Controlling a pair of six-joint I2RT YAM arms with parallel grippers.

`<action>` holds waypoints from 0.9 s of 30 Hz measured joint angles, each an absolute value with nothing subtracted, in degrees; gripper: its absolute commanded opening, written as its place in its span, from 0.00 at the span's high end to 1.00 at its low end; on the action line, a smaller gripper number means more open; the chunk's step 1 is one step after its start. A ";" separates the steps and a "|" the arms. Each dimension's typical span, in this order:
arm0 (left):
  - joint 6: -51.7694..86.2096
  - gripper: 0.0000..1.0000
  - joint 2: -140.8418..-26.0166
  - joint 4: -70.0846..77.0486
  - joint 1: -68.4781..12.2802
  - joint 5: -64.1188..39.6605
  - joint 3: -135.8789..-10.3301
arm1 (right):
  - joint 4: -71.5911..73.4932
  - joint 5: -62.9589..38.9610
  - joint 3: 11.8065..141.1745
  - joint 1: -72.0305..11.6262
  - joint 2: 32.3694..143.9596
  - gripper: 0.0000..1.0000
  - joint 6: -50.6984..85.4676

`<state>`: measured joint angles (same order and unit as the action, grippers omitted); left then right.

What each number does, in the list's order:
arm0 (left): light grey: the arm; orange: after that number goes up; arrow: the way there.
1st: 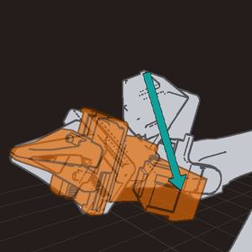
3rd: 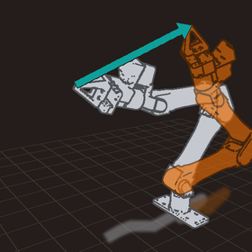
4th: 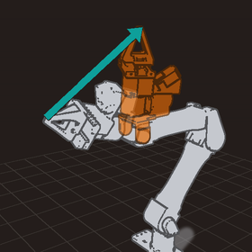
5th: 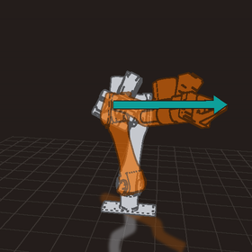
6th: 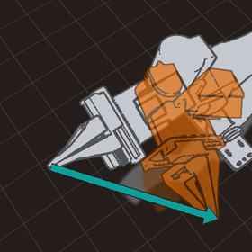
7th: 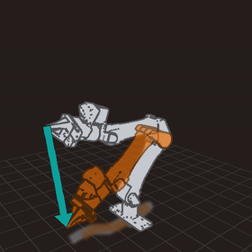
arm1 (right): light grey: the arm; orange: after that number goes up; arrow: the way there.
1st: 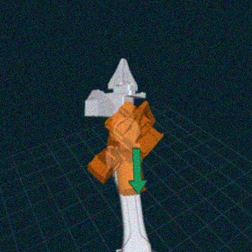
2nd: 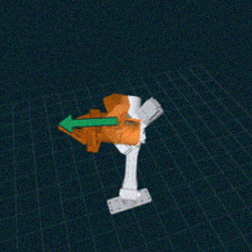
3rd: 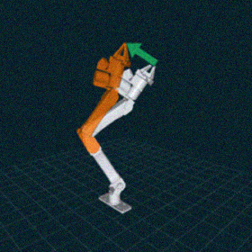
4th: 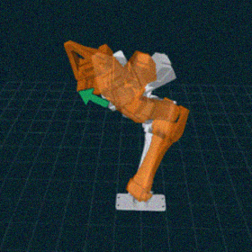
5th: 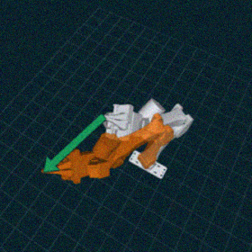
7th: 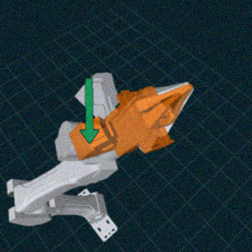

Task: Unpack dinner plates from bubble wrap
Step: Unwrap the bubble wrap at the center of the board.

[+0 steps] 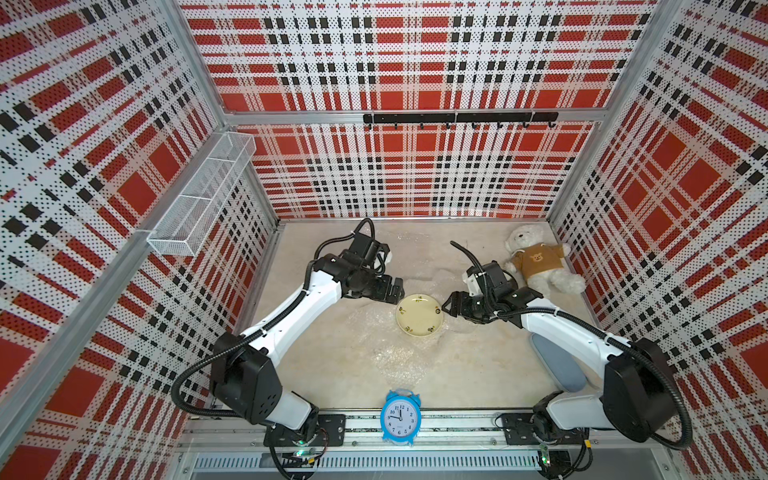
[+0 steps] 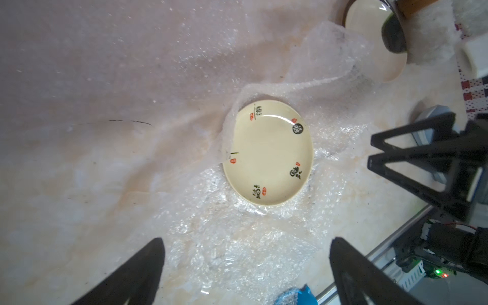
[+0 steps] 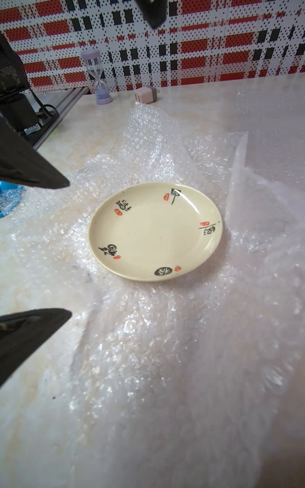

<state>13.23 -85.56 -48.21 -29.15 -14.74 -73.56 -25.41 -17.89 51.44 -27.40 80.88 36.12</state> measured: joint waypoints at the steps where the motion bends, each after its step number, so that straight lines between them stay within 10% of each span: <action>1: 13.65 0.01 -85.56 -47.35 -29.61 -15.22 -72.66 | -24.80 -18.39 51.37 -26.83 81.78 0.08 35.40; 27: 17.21 0.01 -96.62 -29.41 -28.21 -18.94 -64.27 | -18.74 -24.47 76.14 -23.51 109.10 0.07 27.59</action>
